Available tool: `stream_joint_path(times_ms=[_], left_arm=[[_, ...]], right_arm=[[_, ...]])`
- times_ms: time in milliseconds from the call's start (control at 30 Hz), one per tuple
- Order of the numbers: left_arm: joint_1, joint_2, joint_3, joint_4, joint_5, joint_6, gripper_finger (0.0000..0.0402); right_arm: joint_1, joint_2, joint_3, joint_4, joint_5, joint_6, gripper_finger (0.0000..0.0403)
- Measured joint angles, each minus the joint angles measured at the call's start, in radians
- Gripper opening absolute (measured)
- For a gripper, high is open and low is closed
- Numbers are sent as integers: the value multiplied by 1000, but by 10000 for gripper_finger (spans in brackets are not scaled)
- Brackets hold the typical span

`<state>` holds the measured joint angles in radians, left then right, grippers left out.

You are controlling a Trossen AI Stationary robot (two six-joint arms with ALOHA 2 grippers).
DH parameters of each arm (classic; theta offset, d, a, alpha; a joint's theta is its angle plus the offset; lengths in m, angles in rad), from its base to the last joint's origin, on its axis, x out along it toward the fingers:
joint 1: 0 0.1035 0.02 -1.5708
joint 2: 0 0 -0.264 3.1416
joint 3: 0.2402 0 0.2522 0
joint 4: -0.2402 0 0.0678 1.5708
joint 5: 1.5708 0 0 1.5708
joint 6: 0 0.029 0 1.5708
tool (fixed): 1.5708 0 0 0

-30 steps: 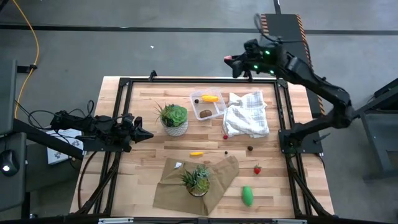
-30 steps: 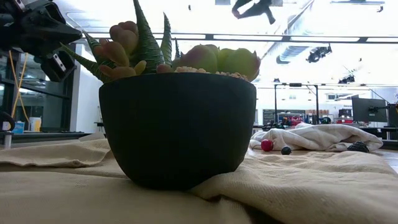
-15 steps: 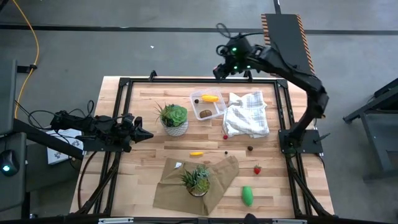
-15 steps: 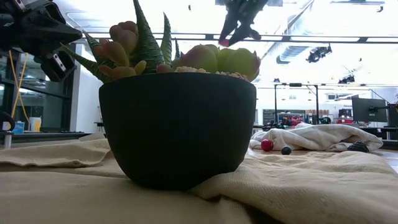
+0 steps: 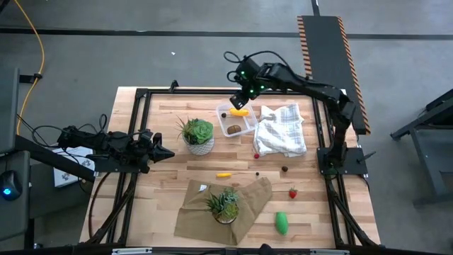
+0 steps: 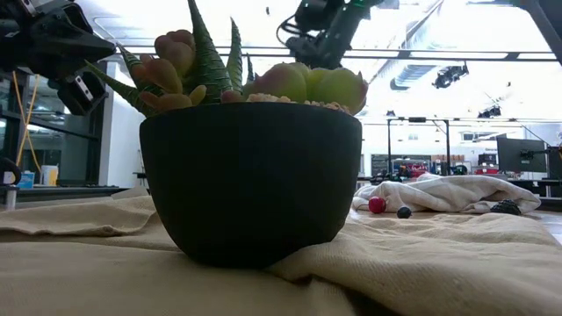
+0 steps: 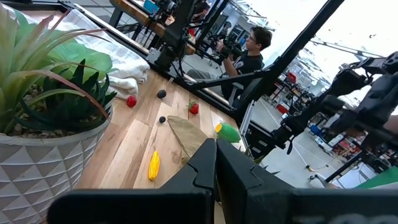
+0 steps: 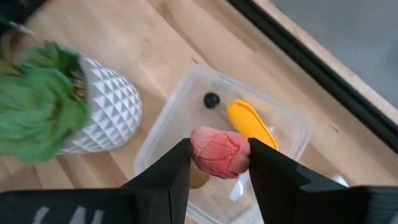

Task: Pick and placing Produce into tupperware
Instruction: Put the pink peach into the transparent bin

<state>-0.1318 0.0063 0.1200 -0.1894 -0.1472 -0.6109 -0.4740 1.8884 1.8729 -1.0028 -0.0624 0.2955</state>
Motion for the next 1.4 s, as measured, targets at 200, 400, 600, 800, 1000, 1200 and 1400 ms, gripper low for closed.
stream_joint_path(times_ms=[200, 400, 600, 800, 1000, 1200, 1400], left_arm=[[0, 0, 0, 0, 0, 0, 1], [0, 0, 0, 0, 0, 0, 1], [0, 0, 0, 0, 0, 0, 1], [0, 0, 0, -1, 0, 0, 1], [0, 0, 0, -1, 0, 0, 1], [0, 0, 0, -1, 0, 0, 1], [0, 0, 0, -1, 0, 0, 1]], right_arm=[[1, 50, 0, -33, -3, 2, 133], [19, 96, -5, -50, -11, 2, 133], [45, 161, -6, -62, -28, -1, 133], [67, 220, -6, -63, -46, 0, 133], [76, 265, -7, -61, -65, 2, 133], [79, 276, -7, -47, -60, 1, 133], [75, 276, -7, -38, -52, -7, 134]])
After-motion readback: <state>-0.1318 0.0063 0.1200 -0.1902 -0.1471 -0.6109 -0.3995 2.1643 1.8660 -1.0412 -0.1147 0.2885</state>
